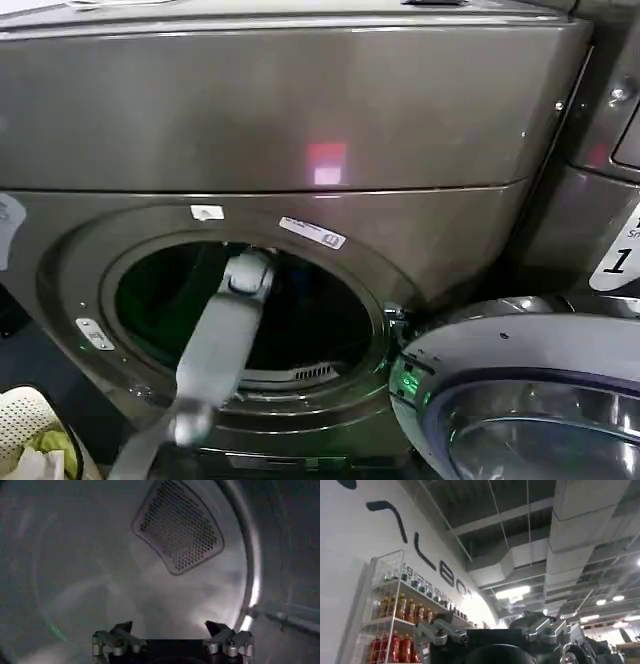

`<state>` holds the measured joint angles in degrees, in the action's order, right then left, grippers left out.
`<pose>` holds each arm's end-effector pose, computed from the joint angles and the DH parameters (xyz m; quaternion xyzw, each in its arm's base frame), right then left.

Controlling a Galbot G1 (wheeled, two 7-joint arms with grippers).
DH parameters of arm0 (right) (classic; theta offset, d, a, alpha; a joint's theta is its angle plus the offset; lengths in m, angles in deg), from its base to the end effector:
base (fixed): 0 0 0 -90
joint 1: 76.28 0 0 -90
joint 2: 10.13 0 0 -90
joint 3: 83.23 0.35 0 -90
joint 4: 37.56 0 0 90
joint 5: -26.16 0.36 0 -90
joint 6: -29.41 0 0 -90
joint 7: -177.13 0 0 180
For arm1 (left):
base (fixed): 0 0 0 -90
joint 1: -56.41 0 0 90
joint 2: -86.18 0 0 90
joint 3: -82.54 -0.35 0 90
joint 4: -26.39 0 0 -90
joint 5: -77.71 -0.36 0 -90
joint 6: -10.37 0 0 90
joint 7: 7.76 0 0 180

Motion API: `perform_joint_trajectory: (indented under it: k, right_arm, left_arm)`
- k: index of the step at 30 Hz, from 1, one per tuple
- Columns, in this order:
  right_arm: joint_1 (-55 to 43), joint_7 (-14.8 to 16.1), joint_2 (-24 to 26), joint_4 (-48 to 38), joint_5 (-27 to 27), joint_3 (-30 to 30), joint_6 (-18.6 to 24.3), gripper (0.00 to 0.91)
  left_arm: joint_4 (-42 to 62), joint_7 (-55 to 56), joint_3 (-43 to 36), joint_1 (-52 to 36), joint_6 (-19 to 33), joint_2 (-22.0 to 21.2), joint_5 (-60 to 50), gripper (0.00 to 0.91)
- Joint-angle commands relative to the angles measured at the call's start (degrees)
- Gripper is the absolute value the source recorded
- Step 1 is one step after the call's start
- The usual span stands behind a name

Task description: Grasp the clothes from the dryer.

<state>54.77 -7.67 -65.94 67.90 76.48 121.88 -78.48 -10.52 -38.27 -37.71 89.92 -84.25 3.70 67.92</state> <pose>-0.1331 -0.4026 0.0714 0.5832 0.7513 -0.1401 0.2754 0.6423 -0.0245 -0.2013 -0.3277 -0.8835 -0.3177 0.1053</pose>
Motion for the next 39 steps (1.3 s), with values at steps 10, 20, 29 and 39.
perform_joint_trajectory:
  k: [10,20,29,39]
  right_arm:
    - [0.5,0.1,-0.3,-0.5,0.0,0.8,0.2,0.907]
    - [0.1,0.1,-0.4,-0.6,-0.6,0.5,0.3,0.907]
    - [-0.4,0.1,-0.5,-0.3,-1.0,-0.1,0.3,0.907]
    - [0.0,0.2,-0.6,-0.3,-1.0,0.1,0.4,0.907]
  left_arm:
    - [16.6,-22.8,-20.0,-13.3,2.6,-1.9,-32.7,0.907]
    - [17.3,-28.4,-21.7,-13.8,-2.5,-2.9,-40.9,0.907]
    - [18.8,-28.5,-20.7,-12.4,-1.5,-2.5,-39.9,0.907]
    - [20.1,-28.3,-20.3,-11.5,-1.6,-2.1,-38.6,0.907]
